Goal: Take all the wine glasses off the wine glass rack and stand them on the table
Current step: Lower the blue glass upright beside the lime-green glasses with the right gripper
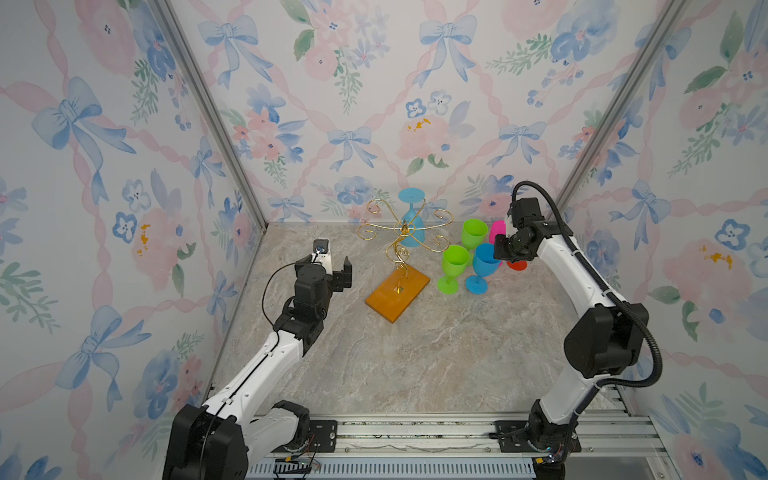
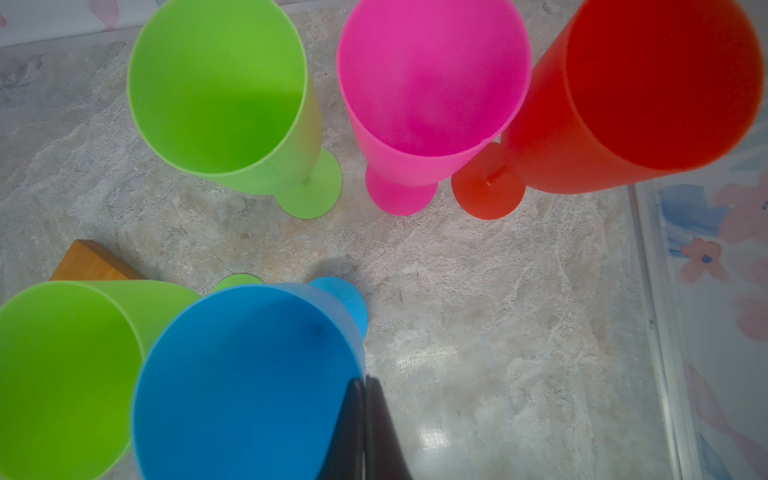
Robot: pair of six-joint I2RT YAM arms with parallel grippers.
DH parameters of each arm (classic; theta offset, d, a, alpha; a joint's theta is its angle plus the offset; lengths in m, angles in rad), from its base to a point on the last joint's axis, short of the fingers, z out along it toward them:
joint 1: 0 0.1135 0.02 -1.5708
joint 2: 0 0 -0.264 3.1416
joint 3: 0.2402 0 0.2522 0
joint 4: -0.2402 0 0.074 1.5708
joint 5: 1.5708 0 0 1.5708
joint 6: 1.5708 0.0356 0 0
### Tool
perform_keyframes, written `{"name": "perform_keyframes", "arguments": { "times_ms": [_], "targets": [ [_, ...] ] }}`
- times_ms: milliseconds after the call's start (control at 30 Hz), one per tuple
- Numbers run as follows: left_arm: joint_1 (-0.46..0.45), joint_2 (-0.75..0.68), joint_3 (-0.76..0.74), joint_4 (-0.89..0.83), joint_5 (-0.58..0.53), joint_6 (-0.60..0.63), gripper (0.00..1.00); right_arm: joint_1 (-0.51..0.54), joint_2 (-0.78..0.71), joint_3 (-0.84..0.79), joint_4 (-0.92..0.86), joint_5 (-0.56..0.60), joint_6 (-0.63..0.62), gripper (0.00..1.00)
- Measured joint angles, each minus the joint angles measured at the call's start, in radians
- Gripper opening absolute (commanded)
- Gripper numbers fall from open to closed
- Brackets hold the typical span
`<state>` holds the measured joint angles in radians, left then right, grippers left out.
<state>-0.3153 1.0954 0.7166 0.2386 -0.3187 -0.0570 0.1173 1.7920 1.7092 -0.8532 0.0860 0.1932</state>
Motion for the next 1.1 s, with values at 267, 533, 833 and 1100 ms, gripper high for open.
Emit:
{"name": "perform_keyframes", "arguments": {
  "times_ms": [267, 533, 833, 1100],
  "targets": [
    [0.018, 0.015, 0.000, 0.000, 0.014, -0.001, 0.98, 0.000, 0.008, 0.000, 0.021, -0.003, 0.000, 0.00],
    [0.023, 0.015, 0.000, 0.000, 0.021, -0.008, 0.98, 0.000, 0.017, 0.000, 0.029, -0.003, -0.001, 0.00],
    [0.034, 0.015, 0.000, 0.000, 0.023, -0.008, 0.98, 0.000, 0.018, 0.000, 0.029, -0.003, -0.001, 0.01],
    [0.035, 0.015, 0.000, 0.000, 0.029, -0.008, 0.98, 0.000, 0.018, -0.018, 0.047, -0.003, -0.002, 0.03]
  ]
}}
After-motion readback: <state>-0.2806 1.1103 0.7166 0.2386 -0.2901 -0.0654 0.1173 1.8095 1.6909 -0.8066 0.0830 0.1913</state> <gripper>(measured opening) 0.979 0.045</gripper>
